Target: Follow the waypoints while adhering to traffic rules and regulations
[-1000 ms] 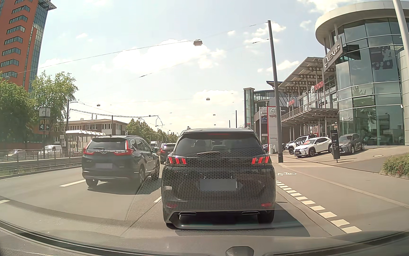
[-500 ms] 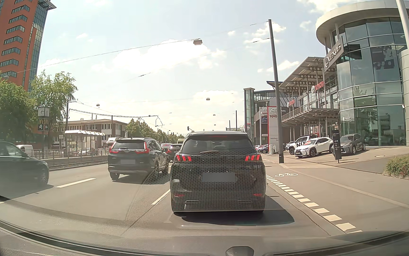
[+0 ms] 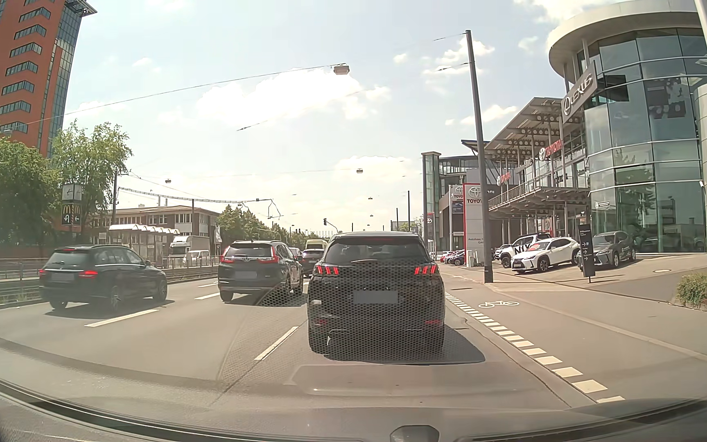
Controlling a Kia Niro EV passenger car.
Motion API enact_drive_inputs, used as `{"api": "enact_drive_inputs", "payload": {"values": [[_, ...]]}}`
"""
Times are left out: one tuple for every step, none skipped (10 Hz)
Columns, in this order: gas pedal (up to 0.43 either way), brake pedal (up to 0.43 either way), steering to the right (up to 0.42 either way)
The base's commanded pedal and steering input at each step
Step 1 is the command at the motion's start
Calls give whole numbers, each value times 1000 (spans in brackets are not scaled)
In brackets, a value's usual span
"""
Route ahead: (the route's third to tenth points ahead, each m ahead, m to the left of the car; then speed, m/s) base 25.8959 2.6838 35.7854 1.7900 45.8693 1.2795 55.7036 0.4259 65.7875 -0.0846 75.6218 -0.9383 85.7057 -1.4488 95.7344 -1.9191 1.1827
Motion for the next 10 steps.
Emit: {"api": "enact_drive_inputs", "payload": {"values": [[169,30,2],[189,30,3],[209,30,4],[228,30,4],[248,30,3],[268,30,3],[268,30,3],[280,30,4],[287,30,3],[287,30,4]]}}
